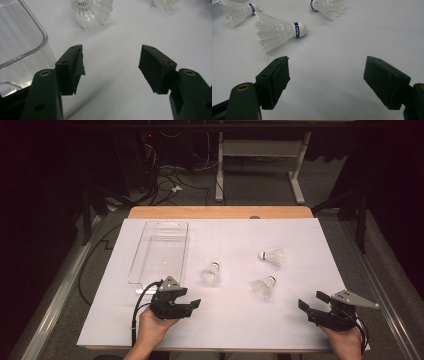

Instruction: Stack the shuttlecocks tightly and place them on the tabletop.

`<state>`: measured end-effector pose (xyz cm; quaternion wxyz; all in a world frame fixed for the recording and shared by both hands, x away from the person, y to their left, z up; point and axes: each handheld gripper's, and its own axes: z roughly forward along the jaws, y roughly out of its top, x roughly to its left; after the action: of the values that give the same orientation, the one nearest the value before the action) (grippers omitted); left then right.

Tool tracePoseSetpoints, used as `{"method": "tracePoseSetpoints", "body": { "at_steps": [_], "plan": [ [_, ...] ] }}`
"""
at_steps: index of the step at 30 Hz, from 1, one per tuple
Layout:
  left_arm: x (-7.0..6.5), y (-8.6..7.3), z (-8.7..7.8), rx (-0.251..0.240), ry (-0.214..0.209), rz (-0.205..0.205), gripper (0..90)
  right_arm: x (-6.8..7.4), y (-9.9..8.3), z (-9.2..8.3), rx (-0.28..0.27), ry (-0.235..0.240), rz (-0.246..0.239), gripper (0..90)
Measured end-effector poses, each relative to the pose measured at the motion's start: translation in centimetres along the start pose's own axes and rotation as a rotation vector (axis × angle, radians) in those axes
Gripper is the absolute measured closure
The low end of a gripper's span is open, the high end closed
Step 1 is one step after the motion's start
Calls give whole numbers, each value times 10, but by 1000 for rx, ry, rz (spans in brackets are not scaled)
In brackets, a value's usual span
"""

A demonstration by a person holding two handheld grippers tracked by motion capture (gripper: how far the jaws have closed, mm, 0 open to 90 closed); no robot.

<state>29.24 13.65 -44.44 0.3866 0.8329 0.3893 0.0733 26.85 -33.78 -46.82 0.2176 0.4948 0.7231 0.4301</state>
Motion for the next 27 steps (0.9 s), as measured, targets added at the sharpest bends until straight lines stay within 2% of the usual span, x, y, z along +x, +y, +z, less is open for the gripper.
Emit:
{"method": "tracePoseSetpoints", "body": {
  "at_steps": [8, 16, 27],
  "plan": [
    [-1, 11, 1, 23, 16, 21, 372, 0, 0, 0, 2, 5, -8, 213],
    [3, 25, 2, 13, 23, -3, 396, 0, 0, 0, 2, 10, -7, 215],
    [2, 44, 7, 33, 50, 13, 372, 0, 0, 1, 3, 12, -5, 215]
  ]
}}
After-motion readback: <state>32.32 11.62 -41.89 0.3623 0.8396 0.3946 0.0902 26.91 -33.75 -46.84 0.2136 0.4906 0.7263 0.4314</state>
